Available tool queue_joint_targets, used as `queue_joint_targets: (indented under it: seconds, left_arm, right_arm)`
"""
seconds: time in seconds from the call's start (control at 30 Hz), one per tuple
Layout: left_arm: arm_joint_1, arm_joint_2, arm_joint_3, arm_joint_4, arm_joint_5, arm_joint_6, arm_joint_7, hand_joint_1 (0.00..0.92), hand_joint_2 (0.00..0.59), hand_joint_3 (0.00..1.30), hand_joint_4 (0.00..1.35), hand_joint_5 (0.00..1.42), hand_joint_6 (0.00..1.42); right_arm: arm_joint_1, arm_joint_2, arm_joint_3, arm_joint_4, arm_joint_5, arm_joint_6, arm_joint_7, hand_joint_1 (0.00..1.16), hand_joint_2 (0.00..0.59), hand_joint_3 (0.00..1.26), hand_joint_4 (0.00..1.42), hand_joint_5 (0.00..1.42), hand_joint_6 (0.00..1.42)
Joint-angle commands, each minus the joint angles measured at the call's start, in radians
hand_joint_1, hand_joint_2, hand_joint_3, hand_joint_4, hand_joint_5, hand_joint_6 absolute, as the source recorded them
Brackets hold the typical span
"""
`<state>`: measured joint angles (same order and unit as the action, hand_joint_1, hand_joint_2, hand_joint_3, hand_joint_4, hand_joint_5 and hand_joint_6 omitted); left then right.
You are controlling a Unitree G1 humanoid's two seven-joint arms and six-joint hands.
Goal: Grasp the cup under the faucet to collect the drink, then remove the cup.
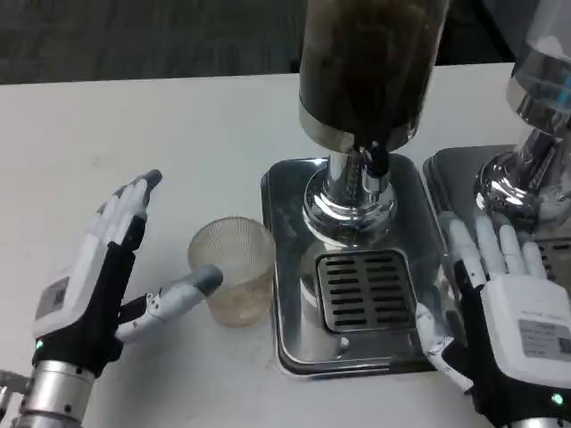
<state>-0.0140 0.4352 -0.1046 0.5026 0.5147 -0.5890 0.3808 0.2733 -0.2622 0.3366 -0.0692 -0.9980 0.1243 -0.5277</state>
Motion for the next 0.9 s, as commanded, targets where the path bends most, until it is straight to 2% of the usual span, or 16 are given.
queue_joint_targets:
  seconds: [0.03, 0.23, 0.43, 0.6, 0.77, 0.9]
  left_arm:
    - [-0.031, 0.023, -0.030, 0.079, 0.010, -0.055, -0.026, 0.000, 0.000, 0.00, 0.00, 0.00, 0.00]
    - [-0.067, 0.029, -0.048, 0.169, 0.014, -0.117, -0.020, 0.000, 0.000, 0.00, 0.00, 0.00, 0.00]
    - [-0.126, -0.022, -0.054, 0.327, -0.014, -0.196, 0.001, 0.000, 0.000, 0.00, 0.00, 0.00, 0.00]
    - [-0.166, -0.063, -0.079, 0.392, 0.009, -0.227, 0.030, 0.000, 0.000, 0.00, 0.00, 0.00, 0.00]
    - [-0.187, -0.072, -0.110, 0.431, 0.027, -0.244, 0.057, 0.004, 0.000, 0.00, 0.00, 0.00, 0.00]
    - [-0.209, -0.079, -0.124, 0.465, 0.026, -0.242, 0.089, 0.095, 0.000, 0.00, 0.00, 0.00, 0.00]
  right_arm:
    - [-0.003, 0.008, 0.009, -0.008, -0.012, 0.008, -0.003, 0.29, 0.571, 0.08, 0.00, 0.00, 0.00]
    - [-0.009, 0.013, 0.015, -0.010, -0.018, 0.013, 0.004, 0.29, 0.571, 0.08, 0.00, 0.00, 0.00]
    - [-0.011, 0.010, 0.019, -0.011, -0.018, 0.014, 0.009, 0.29, 0.571, 0.08, 0.00, 0.00, 0.00]
    - [-0.009, 0.002, 0.030, -0.021, -0.023, 0.015, 0.024, 0.29, 0.571, 0.07, 0.00, 0.00, 0.00]
    - [0.000, 0.003, 0.031, -0.032, -0.027, 0.022, 0.030, 0.29, 0.571, 0.07, 0.00, 0.00, 0.00]
    - [0.005, 0.005, 0.032, -0.035, -0.028, 0.023, 0.034, 0.28, 0.568, 0.07, 0.00, 0.00, 0.00]
